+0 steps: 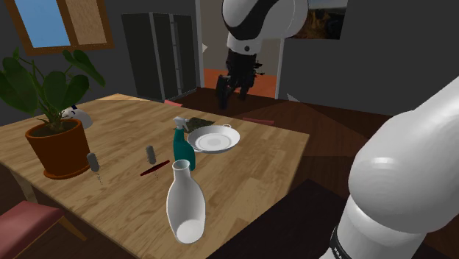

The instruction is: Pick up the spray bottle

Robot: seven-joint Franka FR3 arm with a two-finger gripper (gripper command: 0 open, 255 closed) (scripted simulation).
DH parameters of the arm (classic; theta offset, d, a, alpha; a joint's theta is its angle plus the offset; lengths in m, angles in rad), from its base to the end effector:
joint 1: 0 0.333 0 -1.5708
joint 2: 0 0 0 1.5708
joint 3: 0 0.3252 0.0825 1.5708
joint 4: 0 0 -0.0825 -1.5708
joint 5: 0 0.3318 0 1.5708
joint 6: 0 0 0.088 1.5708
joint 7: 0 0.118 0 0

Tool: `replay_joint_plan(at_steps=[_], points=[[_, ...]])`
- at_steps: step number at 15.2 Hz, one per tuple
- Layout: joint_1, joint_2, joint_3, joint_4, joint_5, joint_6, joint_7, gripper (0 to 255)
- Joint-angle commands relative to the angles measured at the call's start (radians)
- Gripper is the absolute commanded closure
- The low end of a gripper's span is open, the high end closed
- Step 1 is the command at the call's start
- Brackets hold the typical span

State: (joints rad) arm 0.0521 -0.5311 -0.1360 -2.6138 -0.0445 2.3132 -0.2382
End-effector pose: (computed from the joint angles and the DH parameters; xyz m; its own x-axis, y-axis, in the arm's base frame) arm 0.3479 -0.0333 0.4680 0.9558 0.1880 0.2262 0.1875 -0.9820 0.0240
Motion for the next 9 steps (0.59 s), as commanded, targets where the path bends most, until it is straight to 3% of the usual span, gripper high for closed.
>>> replay_joint_plan(at_steps=[1, 6, 9], points=[[0.017, 0.065, -0.02, -0.012, 0.018, 0.103, -0.031, 0], [0.089, 0.265, -0.076, 0.012, 0.115, 0.331, -0.139, 0], [0.154, 0.395, -0.116, 0.053, 0.239, 0.446, -0.252, 0]])
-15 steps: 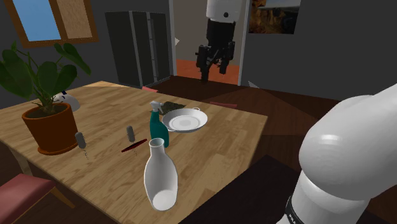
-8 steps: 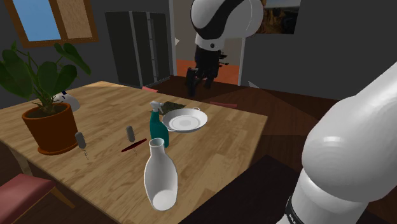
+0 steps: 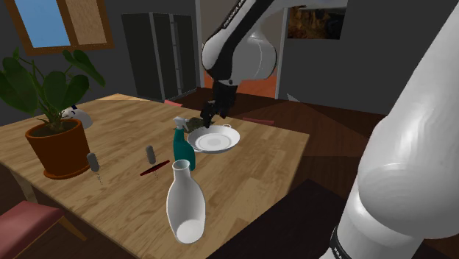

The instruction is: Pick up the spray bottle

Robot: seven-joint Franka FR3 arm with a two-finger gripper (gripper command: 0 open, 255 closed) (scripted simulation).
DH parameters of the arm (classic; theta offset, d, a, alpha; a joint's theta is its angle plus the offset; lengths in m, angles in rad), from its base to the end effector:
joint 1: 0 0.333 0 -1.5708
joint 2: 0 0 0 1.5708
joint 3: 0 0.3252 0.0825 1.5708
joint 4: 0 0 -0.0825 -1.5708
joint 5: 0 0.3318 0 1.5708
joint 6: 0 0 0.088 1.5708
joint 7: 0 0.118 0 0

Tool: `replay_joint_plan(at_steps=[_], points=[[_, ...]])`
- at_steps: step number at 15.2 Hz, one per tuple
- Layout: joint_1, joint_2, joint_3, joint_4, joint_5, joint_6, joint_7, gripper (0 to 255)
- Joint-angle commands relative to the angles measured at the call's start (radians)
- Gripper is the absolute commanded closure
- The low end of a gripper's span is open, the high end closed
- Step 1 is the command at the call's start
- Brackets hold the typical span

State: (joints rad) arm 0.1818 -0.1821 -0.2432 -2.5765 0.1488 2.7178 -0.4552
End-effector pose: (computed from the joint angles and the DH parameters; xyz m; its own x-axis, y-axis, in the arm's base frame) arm 0.4281 -0.0320 0.3938 0.9102 0.2473 0.3323 0.2611 -0.9653 0.0032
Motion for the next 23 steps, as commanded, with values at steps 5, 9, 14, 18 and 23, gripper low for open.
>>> replay_joint_plan(at_steps=[5, 9, 14, 18, 23], points=[[0.09, 0.271, -0.009, 0.139, 0.424, 0.164, -0.363, 0], [0.015, 0.439, 0.109, 0.28, 0.702, 0.209, -0.62, 0], [-0.081, 0.603, 0.237, 0.445, 0.873, 0.247, -0.808, 0], [-0.121, 0.653, 0.287, 0.468, 0.942, 0.279, -0.887, 0], [-0.158, 0.7, 0.333, 0.492, 1.003, 0.308, -0.959, 0]])
